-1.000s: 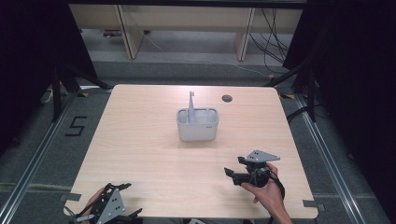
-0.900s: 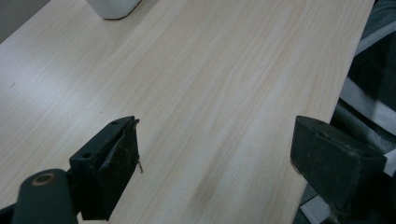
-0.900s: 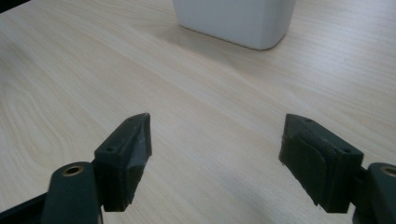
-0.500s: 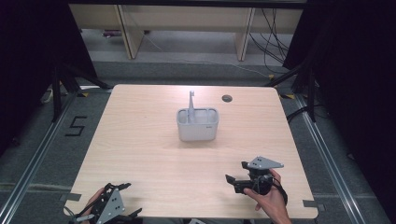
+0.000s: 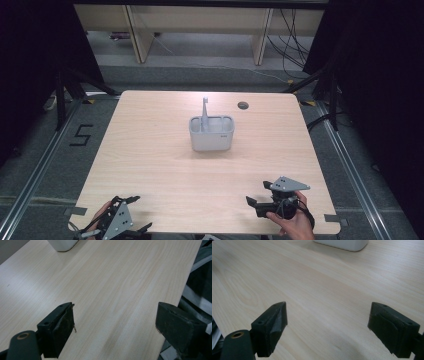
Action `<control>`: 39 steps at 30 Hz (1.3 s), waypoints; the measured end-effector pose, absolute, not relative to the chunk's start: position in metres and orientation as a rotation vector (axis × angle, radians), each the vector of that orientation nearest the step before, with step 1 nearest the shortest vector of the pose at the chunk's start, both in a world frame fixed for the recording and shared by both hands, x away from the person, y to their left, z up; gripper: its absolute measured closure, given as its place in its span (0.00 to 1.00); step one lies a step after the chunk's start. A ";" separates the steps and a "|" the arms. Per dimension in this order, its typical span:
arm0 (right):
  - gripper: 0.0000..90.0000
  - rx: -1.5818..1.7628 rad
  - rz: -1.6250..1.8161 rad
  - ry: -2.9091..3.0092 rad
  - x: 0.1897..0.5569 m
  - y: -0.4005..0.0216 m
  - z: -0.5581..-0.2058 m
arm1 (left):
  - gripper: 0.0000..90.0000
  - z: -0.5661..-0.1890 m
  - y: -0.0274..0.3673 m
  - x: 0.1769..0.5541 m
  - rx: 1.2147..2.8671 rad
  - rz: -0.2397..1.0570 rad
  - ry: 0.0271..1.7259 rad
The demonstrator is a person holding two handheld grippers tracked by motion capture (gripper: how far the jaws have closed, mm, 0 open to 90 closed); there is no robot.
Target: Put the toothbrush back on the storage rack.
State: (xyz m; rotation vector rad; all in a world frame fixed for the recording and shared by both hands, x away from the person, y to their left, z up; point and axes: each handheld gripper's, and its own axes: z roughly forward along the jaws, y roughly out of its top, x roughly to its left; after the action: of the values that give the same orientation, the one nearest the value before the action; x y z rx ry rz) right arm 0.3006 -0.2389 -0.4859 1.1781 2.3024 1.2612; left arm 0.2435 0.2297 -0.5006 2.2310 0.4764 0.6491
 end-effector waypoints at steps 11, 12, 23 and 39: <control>0.18 1.140 1.236 2.318 0.295 -0.243 -0.488 | 0.16 -0.501 0.230 0.244 2.228 0.658 0.470; 0.18 1.183 1.222 2.319 0.291 -0.243 -0.487 | 0.16 -0.502 0.229 0.243 2.202 0.653 0.476; 0.18 1.198 1.195 2.320 0.286 -0.245 -0.490 | 0.16 -0.502 0.229 0.244 2.239 0.656 0.467; 0.18 1.177 1.171 2.327 0.283 -0.250 -0.490 | 0.16 -0.503 0.229 0.244 2.224 0.655 0.468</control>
State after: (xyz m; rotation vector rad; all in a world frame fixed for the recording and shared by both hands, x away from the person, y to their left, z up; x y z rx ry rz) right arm 0.2835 -0.2498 -0.4902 1.1769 2.3271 1.1709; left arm 0.2435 0.2289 -0.5029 2.2243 0.4682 0.6546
